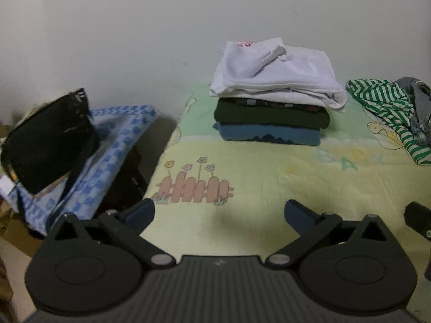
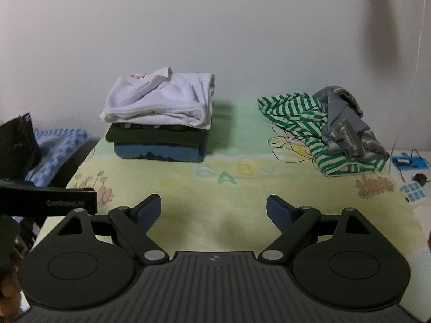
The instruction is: Fold clothes
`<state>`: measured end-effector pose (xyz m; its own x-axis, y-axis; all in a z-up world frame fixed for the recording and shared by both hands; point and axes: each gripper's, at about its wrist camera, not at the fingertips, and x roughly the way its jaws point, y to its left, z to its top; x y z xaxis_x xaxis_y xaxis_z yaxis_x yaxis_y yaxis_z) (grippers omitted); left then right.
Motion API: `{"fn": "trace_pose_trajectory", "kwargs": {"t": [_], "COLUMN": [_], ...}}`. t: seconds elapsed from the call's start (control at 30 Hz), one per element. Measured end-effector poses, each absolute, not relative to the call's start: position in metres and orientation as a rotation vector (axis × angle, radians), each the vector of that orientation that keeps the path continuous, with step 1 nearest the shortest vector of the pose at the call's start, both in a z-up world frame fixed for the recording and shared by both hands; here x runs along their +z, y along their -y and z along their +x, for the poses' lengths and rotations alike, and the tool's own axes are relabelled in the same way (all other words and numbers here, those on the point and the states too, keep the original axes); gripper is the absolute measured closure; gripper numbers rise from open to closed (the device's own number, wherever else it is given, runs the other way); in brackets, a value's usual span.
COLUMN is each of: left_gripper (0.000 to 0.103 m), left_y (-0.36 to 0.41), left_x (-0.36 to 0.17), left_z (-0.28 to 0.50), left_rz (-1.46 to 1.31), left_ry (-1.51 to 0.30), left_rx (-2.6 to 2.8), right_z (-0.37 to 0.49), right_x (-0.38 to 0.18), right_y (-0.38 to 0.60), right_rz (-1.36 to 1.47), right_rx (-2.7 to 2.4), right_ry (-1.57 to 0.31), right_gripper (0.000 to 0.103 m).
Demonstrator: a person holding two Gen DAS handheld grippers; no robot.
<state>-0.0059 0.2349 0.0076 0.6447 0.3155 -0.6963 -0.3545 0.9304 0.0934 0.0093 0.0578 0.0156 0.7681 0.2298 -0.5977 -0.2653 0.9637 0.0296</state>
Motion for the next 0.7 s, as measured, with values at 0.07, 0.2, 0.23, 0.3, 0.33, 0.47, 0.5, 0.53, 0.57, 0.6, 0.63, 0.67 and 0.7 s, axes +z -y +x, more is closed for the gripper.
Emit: {"fn": "trace_pose_trajectory", "kwargs": {"t": [0.07,0.2,0.23,0.3,0.33,0.47,0.5,0.53,0.57,0.6,0.63,0.67,0.7], "left_gripper": [0.001,0.001,0.001,0.001,0.001,0.001,0.001,0.001,0.001,0.001,0.001,0.001,0.001], "left_y": [-0.229,-0.215,-0.211,-0.204,-0.201,-0.193,-0.192,-0.191,-0.19,-0.19,-0.189,-0.189,-0.189], "left_x": [0.013,0.023,0.025,0.029,0.03,0.03,0.028,0.026,0.024,0.022,0.021,0.02,0.019], "left_z": [-0.018,-0.041,-0.047,-0.059,-0.064,-0.088,-0.093,-0.098,-0.102,-0.106,-0.11,-0.113,-0.115], "left_rz": [-0.059,-0.064,-0.065,-0.068,-0.071,-0.092,-0.099,-0.106,-0.111,-0.112,-0.114,-0.112,-0.108], "left_ry": [-0.784,-0.777,-0.775,-0.773,-0.774,-0.782,-0.791,-0.803,-0.813,-0.821,-0.828,-0.831,-0.83], "left_rx": [0.404,0.443,0.452,0.469,0.478,0.515,0.522,0.528,0.535,0.543,0.551,0.554,0.551], "right_z": [0.006,-0.004,-0.008,-0.013,-0.016,-0.027,-0.03,-0.034,-0.037,-0.04,-0.043,-0.046,-0.049], "right_x": [0.017,0.021,0.022,0.024,0.025,0.024,0.023,0.02,0.018,0.017,0.015,0.014,0.013], "right_y": [-0.053,-0.04,-0.038,-0.034,-0.033,-0.026,-0.025,-0.024,-0.025,-0.026,-0.027,-0.029,-0.03], "right_rz": [-0.05,-0.025,-0.022,-0.028,-0.031,-0.005,0.004,0.006,-0.001,-0.009,-0.017,-0.027,-0.038], "right_rx": [0.283,0.299,0.306,0.331,0.341,0.39,0.412,0.426,0.434,0.441,0.448,0.455,0.462], "right_ry": [-0.652,-0.668,-0.673,-0.694,-0.698,-0.707,-0.71,-0.716,-0.726,-0.736,-0.747,-0.749,-0.75], "right_gripper": [0.015,0.014,0.013,0.013,0.013,0.013,0.013,0.013,0.013,0.013,0.013,0.013,0.013]}}
